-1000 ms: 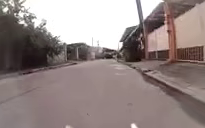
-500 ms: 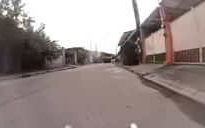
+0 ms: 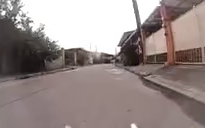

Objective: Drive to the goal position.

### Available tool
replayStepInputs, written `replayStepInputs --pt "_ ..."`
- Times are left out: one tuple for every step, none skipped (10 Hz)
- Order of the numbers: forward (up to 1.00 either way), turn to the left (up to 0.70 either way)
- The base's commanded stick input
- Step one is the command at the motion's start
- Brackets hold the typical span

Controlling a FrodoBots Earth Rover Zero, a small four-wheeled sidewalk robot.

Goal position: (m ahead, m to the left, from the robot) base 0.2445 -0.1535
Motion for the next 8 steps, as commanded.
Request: replayStepInputs --pt "1.00 0.00" --pt "1.00 0.00" --pt "1.00 0.00" --pt "1.00 0.00" --pt "1.00 0.00" --pt "1.00 0.00" --pt "1.00 0.00" --pt "1.00 0.00"
